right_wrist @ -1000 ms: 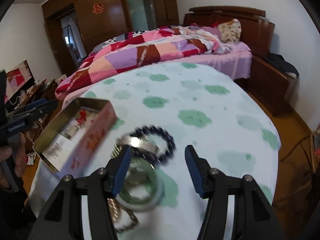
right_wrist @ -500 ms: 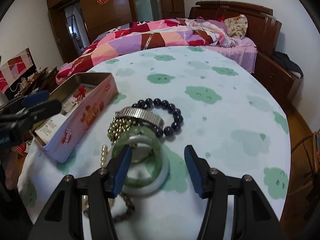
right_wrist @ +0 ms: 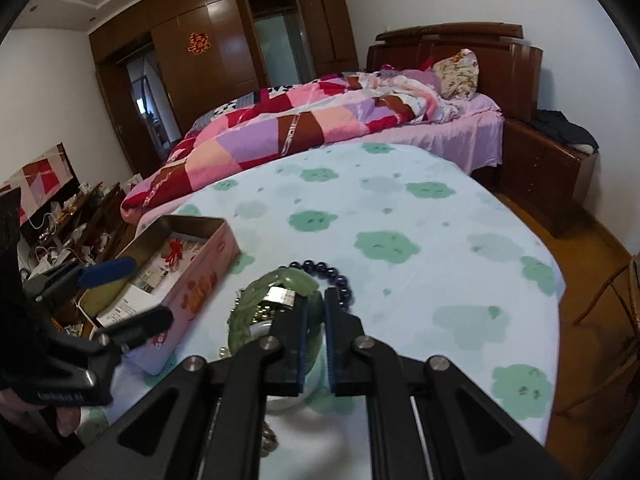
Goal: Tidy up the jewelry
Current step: 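Grasp the green jade bangle with the right tool while the left tool grasps the white jade bangle, then carry both bangles over the tin box, left tool white, right tool green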
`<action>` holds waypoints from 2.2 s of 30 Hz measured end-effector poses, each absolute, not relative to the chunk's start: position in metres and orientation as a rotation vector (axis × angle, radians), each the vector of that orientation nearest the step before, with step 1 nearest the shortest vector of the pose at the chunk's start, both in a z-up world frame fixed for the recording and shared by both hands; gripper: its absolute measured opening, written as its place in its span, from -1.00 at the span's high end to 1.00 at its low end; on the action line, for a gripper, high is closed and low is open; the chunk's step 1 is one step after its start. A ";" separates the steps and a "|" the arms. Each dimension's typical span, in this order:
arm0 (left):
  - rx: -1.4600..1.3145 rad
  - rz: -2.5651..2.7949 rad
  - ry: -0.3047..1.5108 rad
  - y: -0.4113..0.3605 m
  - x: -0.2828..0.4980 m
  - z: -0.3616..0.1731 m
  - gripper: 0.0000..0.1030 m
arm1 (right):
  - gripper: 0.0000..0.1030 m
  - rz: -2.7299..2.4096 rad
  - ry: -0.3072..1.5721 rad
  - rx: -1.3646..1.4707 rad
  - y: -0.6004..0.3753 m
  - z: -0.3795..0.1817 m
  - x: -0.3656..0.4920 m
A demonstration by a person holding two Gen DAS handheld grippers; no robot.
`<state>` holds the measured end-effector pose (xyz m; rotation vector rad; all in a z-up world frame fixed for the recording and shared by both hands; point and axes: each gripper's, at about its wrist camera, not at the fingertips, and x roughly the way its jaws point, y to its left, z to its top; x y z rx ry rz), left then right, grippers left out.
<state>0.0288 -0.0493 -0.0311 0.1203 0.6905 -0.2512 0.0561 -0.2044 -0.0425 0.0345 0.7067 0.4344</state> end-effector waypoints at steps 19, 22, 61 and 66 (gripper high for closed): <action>0.162 -0.365 0.892 -0.091 0.053 -0.073 0.80 | 0.81 0.411 0.712 0.043 -0.220 -0.053 0.053; 0.142 -0.381 0.869 -0.089 0.048 -0.065 0.80 | 0.81 0.403 0.700 0.053 -0.224 -0.049 0.052; -0.036 -0.228 0.691 0.004 0.024 -0.009 0.80 | 0.81 0.488 0.646 0.028 -0.179 -0.020 0.041; -0.057 -0.204 0.688 0.019 0.026 -0.008 0.80 | 0.81 0.512 0.652 -0.001 -0.163 -0.018 0.043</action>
